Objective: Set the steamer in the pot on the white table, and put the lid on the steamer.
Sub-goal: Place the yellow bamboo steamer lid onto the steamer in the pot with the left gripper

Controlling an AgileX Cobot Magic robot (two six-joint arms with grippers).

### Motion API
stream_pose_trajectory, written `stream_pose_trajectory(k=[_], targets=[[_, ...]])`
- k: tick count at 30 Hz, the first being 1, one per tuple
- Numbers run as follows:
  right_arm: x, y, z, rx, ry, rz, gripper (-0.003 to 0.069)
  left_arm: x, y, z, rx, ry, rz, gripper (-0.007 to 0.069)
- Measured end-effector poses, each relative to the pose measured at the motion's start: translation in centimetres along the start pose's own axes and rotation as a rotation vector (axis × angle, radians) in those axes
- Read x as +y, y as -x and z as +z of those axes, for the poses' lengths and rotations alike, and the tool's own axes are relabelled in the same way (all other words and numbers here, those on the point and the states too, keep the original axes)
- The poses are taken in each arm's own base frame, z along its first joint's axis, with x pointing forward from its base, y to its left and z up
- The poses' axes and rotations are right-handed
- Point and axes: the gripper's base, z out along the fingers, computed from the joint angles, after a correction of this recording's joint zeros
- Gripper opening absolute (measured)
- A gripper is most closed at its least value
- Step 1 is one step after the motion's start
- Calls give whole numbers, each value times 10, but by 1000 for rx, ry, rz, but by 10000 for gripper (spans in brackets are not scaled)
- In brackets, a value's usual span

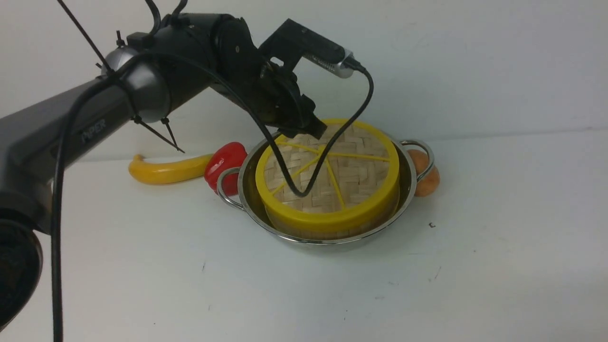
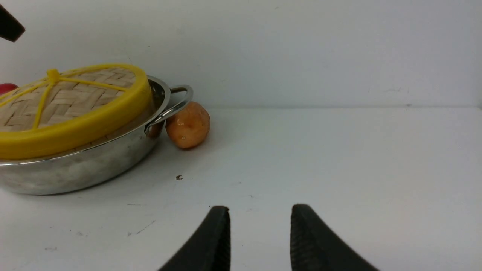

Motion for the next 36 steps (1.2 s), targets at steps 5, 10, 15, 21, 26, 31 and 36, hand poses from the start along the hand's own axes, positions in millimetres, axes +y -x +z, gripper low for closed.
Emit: stream_pose_trajectory(k=[5, 10, 15, 21, 26, 31, 36], targets=[[0, 0, 0, 0, 0, 0, 243, 0, -1, 4, -1, 0, 10, 293], [0, 0, 0, 0, 0, 0, 243, -3, 0, 5, -13, -15, -7, 293], [0, 0, 0, 0, 0, 0, 243, -3, 0, 5, -15, -16, -9, 293], [0, 0, 0, 0, 0, 0, 243, -1, 7, -13, -43, -14, -16, 293], [0, 0, 0, 0, 0, 0, 243, -1, 20, -49, -109, -2, -14, 293], [0, 0, 0, 0, 0, 0, 243, -1, 27, -74, -144, 6, -9, 293], [0, 0, 0, 0, 0, 0, 243, -1, 31, -86, -183, 15, -12, 293]])
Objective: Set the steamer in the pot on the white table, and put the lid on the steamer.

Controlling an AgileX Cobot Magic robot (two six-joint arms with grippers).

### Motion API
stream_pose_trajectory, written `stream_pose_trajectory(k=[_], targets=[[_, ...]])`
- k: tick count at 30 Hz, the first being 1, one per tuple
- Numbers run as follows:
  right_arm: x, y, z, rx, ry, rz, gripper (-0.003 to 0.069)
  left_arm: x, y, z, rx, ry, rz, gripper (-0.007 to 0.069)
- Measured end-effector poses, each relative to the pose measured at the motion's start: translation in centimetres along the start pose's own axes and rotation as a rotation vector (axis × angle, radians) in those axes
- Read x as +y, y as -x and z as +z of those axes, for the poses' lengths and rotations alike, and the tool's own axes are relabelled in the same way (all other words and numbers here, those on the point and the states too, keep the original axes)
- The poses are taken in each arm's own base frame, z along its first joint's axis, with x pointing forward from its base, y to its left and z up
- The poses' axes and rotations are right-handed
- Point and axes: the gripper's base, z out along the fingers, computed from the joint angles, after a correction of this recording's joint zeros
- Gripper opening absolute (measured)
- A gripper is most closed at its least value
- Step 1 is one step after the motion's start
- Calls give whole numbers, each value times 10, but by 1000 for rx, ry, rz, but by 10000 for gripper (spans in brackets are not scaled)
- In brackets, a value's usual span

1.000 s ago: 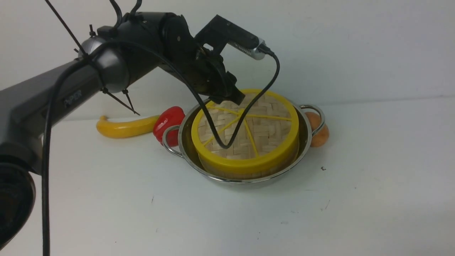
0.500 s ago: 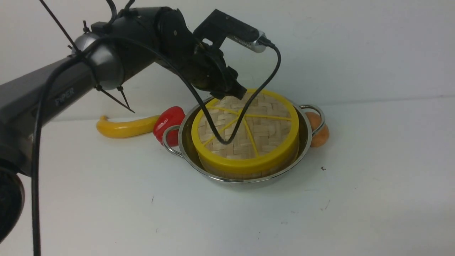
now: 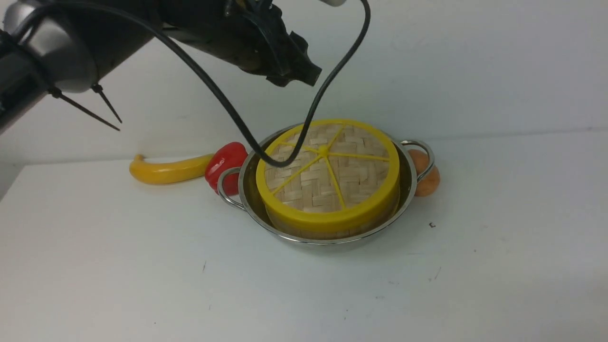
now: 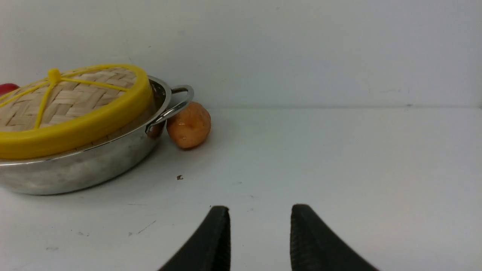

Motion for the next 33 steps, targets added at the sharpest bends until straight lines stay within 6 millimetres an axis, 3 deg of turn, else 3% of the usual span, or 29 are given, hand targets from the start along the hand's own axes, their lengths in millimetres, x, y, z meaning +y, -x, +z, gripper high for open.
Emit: stream_pose_trajectory(k=[9, 14, 19, 23, 26, 27, 28, 30, 33], targets=[[0, 0, 0, 0, 0, 0, 243, 4, -2, 0, 23, 41, 78, 293], [0, 0, 0, 0, 0, 0, 243, 1, -9, -1, 105, 12, 8, 293], [0, 0, 0, 0, 0, 0, 243, 0, -11, -35, 203, 5, -171, 293], [0, 0, 0, 0, 0, 0, 243, -3, -1, -94, 170, 34, -191, 293], [0, 0, 0, 0, 0, 0, 243, -9, 11, -181, 13, 72, -179, 293], [0, 0, 0, 0, 0, 0, 243, -11, 12, -198, -22, 82, -175, 293], [0, 0, 0, 0, 0, 0, 243, -14, 10, -232, -88, 102, -166, 293], [0, 0, 0, 0, 0, 0, 243, -20, 2, -284, -192, 138, -161, 293], [0, 0, 0, 0, 0, 0, 243, -22, -20, -342, -309, 223, -185, 293]])
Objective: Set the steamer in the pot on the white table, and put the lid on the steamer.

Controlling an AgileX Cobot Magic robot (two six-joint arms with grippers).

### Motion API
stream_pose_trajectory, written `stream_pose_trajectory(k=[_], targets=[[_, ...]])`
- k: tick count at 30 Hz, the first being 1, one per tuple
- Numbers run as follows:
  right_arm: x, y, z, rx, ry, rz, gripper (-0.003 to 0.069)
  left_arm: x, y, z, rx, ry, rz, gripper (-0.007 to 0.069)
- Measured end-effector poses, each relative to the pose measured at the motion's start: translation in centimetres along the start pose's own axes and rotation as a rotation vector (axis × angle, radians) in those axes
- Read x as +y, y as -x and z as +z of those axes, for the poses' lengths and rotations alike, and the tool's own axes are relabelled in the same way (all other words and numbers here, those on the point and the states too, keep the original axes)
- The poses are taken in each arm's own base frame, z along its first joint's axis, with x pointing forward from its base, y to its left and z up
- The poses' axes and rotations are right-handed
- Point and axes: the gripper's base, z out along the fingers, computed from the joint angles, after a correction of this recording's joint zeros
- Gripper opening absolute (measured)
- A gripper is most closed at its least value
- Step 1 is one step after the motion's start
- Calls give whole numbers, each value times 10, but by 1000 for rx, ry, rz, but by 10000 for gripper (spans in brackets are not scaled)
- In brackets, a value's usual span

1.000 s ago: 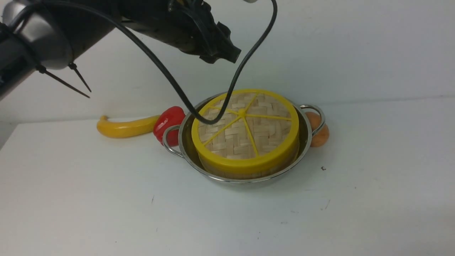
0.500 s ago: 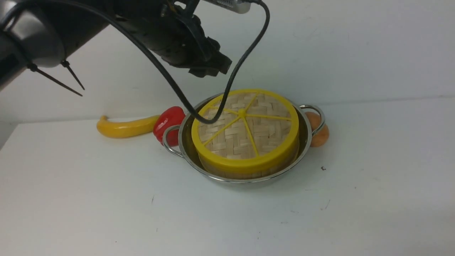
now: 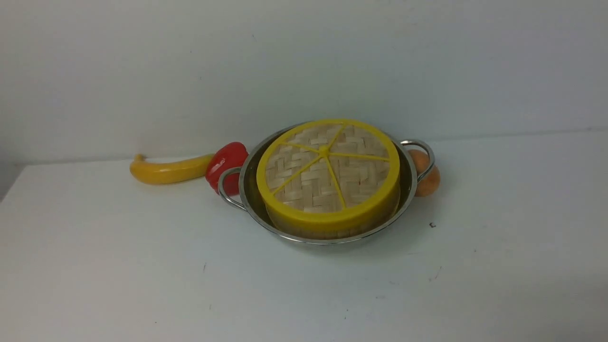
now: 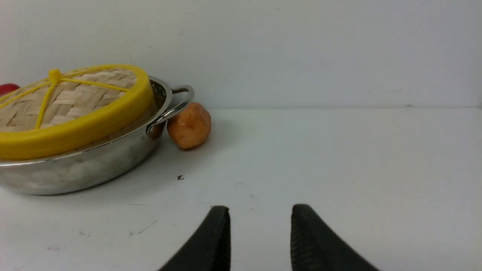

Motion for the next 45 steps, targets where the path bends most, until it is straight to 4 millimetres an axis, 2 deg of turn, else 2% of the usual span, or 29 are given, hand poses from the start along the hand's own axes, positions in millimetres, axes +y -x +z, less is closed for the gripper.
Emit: stream_pose_trajectory(k=[1, 2, 3, 5, 6, 8, 10, 11, 12, 13, 14, 15, 16, 22, 25, 35, 42, 45], targets=[[0, 0, 0, 0, 0, 0, 243, 6, -5, -23, -42, 56, -13, 293], [0, 0, 0, 0, 0, 0, 243, 7, -9, -28, -45, 75, -16, 293], [0, 0, 0, 0, 0, 0, 243, 12, -17, -45, -66, 141, -25, 293], [0, 0, 0, 0, 0, 0, 243, 15, -34, -57, -57, 227, -39, 293], [0, 0, 0, 0, 0, 0, 243, 17, -49, -57, -31, 272, -57, 293], [0, 0, 0, 0, 0, 0, 243, 20, -70, -49, 5, 306, -77, 293], [0, 0, 0, 0, 0, 0, 243, 25, -104, -32, 50, 353, -118, 293], [0, 0, 0, 0, 0, 0, 243, 27, -114, -27, 57, 365, -133, 293], [0, 0, 0, 0, 0, 0, 243, 29, -136, -18, 65, 380, -149, 293], [0, 0, 0, 0, 0, 0, 243, 29, -147, -13, 67, 388, -155, 293], [0, 0, 0, 0, 0, 0, 243, 27, -178, -5, 63, 400, -171, 293], [0, 0, 0, 0, 0, 0, 243, 27, -177, -5, 51, 403, -169, 293], [0, 0, 0, 0, 0, 0, 243, 22, -212, 0, 37, 410, -183, 293], [0, 0, 0, 0, 0, 0, 243, 4, -291, 1, -86, 441, -207, 293], [0, 0, 0, 0, 0, 0, 243, -1, -310, 0, -103, 445, -204, 293], [0, 0, 0, 0, 0, 0, 243, 0, -345, 10, 17, 471, -128, 293], [0, 0, 0, 0, 0, 0, 243, -4, -376, 12, 26, 498, -139, 293], [0, 0, 0, 0, 0, 0, 243, -5, -384, 13, 18, 501, -141, 293]])
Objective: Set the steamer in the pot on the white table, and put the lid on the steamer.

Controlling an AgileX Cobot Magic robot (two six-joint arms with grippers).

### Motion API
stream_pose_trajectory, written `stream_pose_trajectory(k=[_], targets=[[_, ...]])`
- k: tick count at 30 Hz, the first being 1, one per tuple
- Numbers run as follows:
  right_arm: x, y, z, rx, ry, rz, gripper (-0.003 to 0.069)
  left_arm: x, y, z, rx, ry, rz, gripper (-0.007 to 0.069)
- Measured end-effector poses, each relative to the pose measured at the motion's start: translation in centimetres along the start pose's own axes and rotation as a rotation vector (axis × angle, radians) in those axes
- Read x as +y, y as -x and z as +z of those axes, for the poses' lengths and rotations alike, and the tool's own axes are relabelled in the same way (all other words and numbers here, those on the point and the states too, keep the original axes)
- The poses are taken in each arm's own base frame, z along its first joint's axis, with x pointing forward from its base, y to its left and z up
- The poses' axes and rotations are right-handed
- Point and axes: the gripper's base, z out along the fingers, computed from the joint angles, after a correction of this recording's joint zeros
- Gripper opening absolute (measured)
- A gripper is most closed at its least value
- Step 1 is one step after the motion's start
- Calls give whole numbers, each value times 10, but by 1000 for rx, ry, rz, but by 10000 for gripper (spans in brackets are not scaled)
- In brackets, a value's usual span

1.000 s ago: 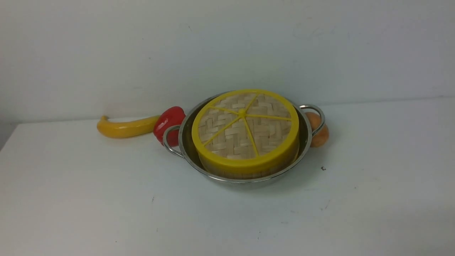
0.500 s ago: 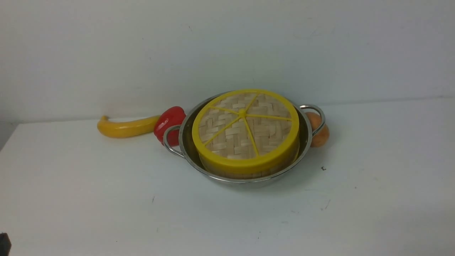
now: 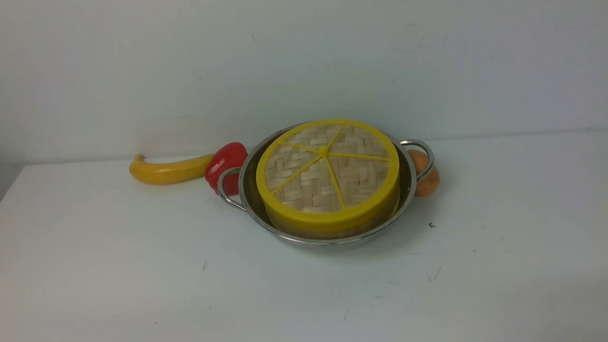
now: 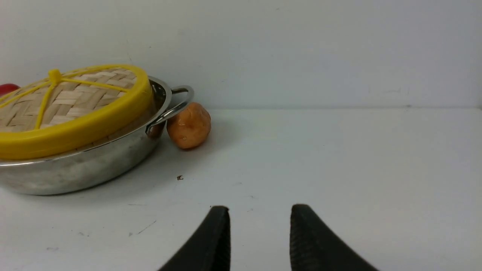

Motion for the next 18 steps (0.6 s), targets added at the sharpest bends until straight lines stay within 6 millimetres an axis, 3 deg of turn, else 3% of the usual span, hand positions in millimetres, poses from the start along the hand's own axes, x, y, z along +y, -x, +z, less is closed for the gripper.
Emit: stream_pose_trajectory(k=[18], targets=[[0, 0, 0, 0, 0, 0, 243, 0, 1, -1, -11, 2, -30, 293]])
